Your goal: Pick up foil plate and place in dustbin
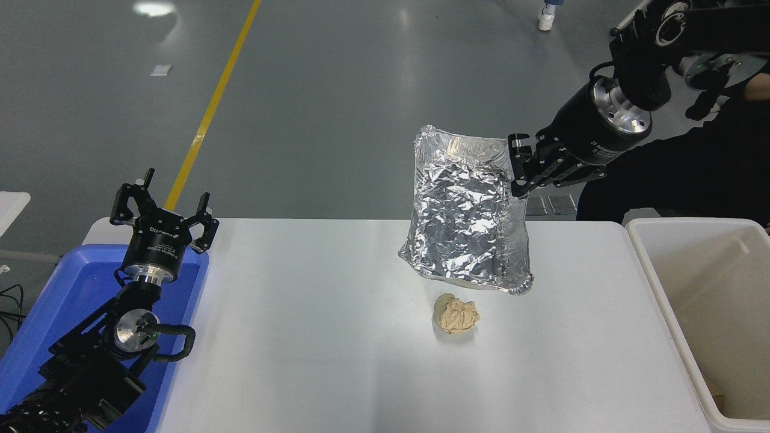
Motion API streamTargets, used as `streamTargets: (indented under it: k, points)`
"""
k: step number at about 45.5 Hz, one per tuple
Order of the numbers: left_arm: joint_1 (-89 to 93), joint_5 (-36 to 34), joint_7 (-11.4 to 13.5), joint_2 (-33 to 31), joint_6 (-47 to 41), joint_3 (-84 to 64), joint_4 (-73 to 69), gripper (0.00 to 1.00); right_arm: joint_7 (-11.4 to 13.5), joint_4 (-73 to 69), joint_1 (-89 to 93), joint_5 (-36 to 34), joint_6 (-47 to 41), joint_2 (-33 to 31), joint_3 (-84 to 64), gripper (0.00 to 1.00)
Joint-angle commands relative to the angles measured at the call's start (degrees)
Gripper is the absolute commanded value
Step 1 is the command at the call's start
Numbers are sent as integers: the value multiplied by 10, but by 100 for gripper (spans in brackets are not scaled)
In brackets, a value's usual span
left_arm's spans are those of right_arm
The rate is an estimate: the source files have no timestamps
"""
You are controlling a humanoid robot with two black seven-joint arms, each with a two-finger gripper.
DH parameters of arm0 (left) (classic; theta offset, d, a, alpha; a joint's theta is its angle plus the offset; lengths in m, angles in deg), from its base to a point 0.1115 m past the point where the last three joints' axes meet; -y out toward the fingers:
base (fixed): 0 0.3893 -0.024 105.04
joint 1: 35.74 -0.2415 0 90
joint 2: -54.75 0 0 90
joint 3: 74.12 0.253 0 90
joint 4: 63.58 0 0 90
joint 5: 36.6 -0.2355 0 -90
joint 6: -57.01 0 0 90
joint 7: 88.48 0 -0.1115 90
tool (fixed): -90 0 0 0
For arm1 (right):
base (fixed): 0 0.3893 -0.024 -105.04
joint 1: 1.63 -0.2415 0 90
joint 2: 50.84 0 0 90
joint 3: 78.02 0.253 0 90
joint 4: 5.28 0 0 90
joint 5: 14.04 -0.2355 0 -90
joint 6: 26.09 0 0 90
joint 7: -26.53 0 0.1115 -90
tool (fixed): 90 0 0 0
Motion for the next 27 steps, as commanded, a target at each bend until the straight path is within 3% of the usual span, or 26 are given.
streamTargets:
  k: [1,27]
  points:
    - [0,0,0,0,-1,0,0,98,0,64,63,13,62,-11,-57,0]
    - [0,0,0,0,0,0,0,98,0,232,264,14,233,-65,-136,0]
